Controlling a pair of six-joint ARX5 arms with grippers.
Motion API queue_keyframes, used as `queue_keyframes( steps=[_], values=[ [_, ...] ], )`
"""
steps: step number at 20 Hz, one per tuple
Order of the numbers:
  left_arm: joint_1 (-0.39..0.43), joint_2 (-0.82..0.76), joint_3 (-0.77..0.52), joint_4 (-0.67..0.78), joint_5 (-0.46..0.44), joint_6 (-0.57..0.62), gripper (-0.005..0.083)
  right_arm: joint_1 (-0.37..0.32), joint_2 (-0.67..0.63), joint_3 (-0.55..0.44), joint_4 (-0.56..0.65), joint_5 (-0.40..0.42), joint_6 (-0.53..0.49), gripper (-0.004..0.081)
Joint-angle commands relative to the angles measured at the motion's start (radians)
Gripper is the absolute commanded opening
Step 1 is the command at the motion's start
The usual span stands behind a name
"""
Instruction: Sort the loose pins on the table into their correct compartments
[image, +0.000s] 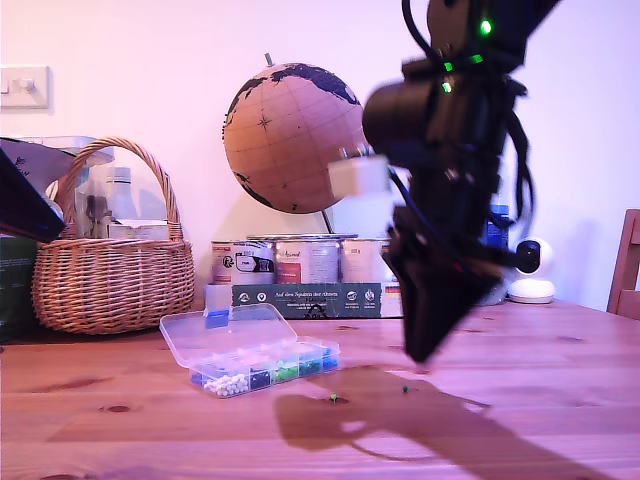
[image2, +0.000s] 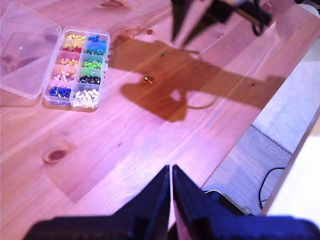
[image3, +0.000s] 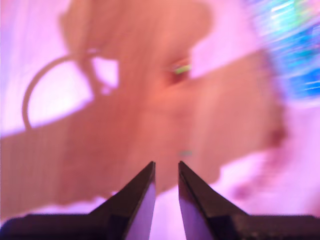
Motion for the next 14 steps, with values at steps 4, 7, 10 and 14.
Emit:
queue_keyframes(
  steps=[4, 7, 10, 14],
  values=[
    [-0.002, -0.002, -0.010, 0.002, 0.004, -0.003, -0.0023, 0.002, 0.072, 0.023, 0.002, -0.003, 0.000, 0.0117],
    [-0.002, -0.002, -0.010, 0.002, 0.004, -0.003, -0.0023, 0.002, 0.078, 0.024, 0.008, -0.003, 0.000, 0.0117],
    [-0.002, -0.002, -0.010, 0.002, 0.004, -0.003, -0.0023, -0.003, 0.087, 0.024, 0.018, -0.004, 0.000, 0.0117],
    [-0.002, -0.002, -0.010, 0.002, 0.004, -0.003, -0.0023, -0.010, 0.100, 0.024, 0.027, -0.004, 0.000, 0.0116]
  ],
)
